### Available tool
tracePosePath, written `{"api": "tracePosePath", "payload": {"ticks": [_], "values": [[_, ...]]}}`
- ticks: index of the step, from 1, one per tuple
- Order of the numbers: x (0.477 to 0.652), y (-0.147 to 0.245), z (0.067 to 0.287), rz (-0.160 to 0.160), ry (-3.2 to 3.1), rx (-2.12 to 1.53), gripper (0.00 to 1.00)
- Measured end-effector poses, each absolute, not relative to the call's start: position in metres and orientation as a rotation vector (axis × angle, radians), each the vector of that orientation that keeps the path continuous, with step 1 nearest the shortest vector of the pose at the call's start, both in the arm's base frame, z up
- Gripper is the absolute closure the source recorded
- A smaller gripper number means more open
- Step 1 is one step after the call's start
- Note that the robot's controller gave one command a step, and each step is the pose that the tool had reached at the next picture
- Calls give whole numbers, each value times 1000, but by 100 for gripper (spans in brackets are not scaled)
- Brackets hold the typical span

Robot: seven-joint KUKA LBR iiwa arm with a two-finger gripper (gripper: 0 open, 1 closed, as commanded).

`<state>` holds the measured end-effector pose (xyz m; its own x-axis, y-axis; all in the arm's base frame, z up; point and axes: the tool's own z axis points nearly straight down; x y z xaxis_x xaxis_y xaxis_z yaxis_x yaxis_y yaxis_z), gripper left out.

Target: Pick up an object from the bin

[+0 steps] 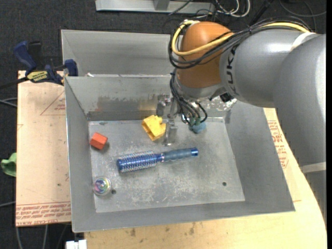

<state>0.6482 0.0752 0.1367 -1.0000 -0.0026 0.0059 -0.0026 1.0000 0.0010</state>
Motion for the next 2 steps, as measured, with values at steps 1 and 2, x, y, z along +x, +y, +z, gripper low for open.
{"api": "tracePosePath", "payload": {"ticks": [1,2], "values": [[578,112,67,-4,-3117,342,0],[576,125,101,-3,-3113,461,0]]}}
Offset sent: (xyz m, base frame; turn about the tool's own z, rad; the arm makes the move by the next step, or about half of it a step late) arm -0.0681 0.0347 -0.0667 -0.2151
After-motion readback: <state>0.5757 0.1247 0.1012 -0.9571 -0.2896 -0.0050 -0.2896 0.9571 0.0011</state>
